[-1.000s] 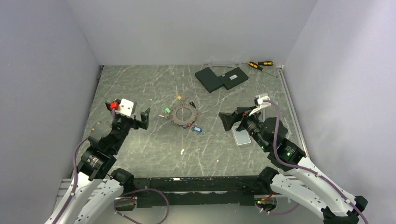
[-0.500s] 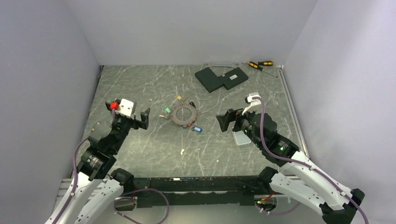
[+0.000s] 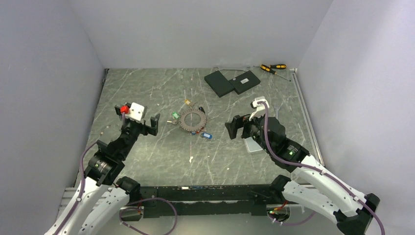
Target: Put the keys on the keyring
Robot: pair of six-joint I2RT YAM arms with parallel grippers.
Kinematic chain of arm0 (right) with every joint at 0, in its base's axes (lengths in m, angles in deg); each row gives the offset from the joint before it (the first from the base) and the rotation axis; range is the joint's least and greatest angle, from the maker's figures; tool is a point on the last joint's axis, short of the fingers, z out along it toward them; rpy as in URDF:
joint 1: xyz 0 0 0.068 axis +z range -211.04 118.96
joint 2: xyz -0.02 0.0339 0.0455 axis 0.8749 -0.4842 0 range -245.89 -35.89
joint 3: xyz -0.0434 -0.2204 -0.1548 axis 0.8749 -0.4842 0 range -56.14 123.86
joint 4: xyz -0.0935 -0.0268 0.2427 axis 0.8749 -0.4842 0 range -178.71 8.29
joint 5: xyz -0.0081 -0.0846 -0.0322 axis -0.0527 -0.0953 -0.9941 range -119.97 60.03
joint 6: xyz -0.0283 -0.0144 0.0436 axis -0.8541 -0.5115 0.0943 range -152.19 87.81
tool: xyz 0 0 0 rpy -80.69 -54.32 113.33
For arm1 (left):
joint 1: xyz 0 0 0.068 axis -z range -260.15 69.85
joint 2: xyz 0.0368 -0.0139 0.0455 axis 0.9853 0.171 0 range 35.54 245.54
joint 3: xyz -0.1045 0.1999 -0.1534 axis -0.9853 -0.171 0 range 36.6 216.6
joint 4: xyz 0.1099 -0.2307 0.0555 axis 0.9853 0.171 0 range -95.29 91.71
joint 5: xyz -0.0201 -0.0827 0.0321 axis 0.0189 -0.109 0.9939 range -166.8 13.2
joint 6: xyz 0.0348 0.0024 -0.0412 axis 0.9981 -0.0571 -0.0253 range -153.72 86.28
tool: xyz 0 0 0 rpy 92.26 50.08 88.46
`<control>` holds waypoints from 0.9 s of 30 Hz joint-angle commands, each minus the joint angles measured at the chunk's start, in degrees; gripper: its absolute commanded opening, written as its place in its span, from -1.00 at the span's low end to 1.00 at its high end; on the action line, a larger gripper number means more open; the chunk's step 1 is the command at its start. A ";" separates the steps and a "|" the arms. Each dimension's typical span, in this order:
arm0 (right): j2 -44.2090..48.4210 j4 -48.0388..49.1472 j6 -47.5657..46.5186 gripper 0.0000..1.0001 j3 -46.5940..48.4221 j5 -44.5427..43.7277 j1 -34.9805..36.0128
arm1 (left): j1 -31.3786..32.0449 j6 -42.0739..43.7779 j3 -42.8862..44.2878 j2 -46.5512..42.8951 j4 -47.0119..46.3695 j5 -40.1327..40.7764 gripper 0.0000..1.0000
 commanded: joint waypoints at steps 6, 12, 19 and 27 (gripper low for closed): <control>-1.27 3.23 -2.59 0.99 1.80 0.91 0.08 | -0.28 0.34 -0.17 0.16 -2.73 -2.33 0.99; -1.35 2.16 -4.02 0.99 2.30 2.10 0.09 | -0.28 0.62 0.19 0.40 -1.97 -1.62 0.99; -0.85 2.26 -4.08 0.99 1.39 0.86 0.11 | -0.32 0.73 0.22 1.21 -1.91 -1.90 0.99; -3.71 2.91 -5.34 0.99 2.85 1.17 0.11 | -0.30 1.03 0.31 1.43 -1.76 -1.38 0.99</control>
